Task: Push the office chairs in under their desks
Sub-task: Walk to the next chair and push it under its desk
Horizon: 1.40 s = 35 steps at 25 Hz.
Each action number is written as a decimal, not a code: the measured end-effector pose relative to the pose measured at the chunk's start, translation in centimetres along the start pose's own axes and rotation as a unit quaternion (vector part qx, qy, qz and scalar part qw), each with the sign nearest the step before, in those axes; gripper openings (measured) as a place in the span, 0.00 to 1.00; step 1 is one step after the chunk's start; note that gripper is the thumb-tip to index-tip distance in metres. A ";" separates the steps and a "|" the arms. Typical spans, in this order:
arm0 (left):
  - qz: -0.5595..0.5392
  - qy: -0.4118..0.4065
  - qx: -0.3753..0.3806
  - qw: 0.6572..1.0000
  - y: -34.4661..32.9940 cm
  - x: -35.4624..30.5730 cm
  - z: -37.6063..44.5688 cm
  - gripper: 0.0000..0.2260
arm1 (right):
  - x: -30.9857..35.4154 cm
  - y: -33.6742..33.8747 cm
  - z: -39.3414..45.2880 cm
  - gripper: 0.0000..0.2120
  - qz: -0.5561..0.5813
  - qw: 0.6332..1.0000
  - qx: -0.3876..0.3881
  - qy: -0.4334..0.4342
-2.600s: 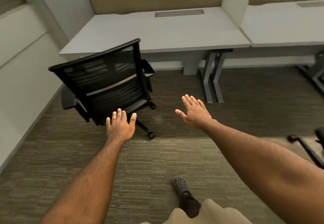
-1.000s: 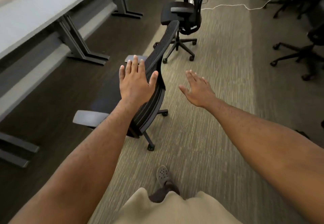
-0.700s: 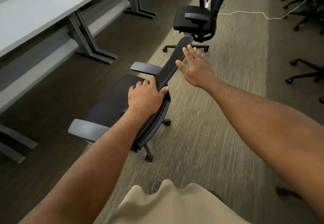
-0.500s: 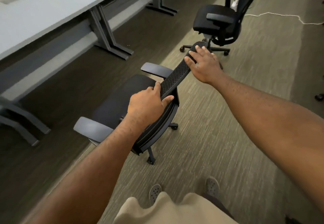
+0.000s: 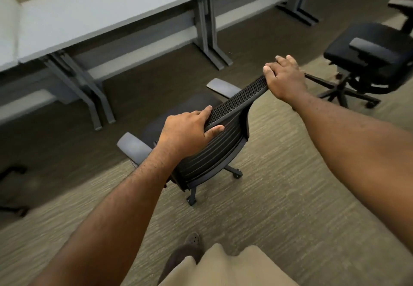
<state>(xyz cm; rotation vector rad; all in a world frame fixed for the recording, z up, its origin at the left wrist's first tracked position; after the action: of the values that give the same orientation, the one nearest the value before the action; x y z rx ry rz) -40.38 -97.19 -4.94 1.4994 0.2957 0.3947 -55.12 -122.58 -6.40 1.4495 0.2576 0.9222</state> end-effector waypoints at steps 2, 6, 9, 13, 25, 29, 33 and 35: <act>0.006 0.018 -0.008 1.000 0.0 -0.2 1.5 0.40 | -0.2 -0.5 2.1 0.26 0.005 1.000 0.011 0.006; 0.003 0.050 -0.021 0.999 0.0 1.6 5.3 0.40 | 0.3 -2.1 6.6 0.28 0.021 0.999 0.031 0.012; -0.002 0.070 -0.031 0.997 -0.7 3.6 8.4 0.40 | 1.1 -3.8 10.8 0.30 0.021 0.998 0.051 0.023; -0.001 0.090 -0.037 0.995 -1.5 7.0 13.6 0.38 | 2.7 -5.8 17.6 0.29 0.020 0.997 0.058 0.042; -0.032 0.155 -0.012 0.987 -4.0 17.5 28.4 0.39 | 7.6 -11.7 36.7 0.29 0.002 0.991 0.122 0.055; -0.037 0.186 -0.007 0.982 -4.4 21.8 32.9 0.43 | 9.1 -13.3 42.2 0.29 0.011 0.990 0.126 0.065; -0.066 0.235 0.012 0.970 -4.9 25.1 37.7 0.46 | 9.9 -14.7 47.6 0.30 0.033 0.988 0.121 0.087; -0.097 0.257 0.019 0.961 -5.0 26.3 40.0 0.45 | 9.9 -15.1 50.3 0.30 0.039 0.987 0.121 0.102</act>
<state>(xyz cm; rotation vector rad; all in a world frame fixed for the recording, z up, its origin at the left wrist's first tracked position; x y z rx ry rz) 0.71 -122.15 -6.39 1.3717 0.8598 0.6206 -9.66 -150.63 -8.37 1.5965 0.4802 1.1348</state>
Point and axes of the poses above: each hand's wrist, its own z-axis towards the middle knuckle, its own y-axis out of the back of the hand, x = y × z, the point moved 7 cm from there along z, towards the middle knuckle, and after that the axes turned 13 degrees about y, right-handed, at the moved point
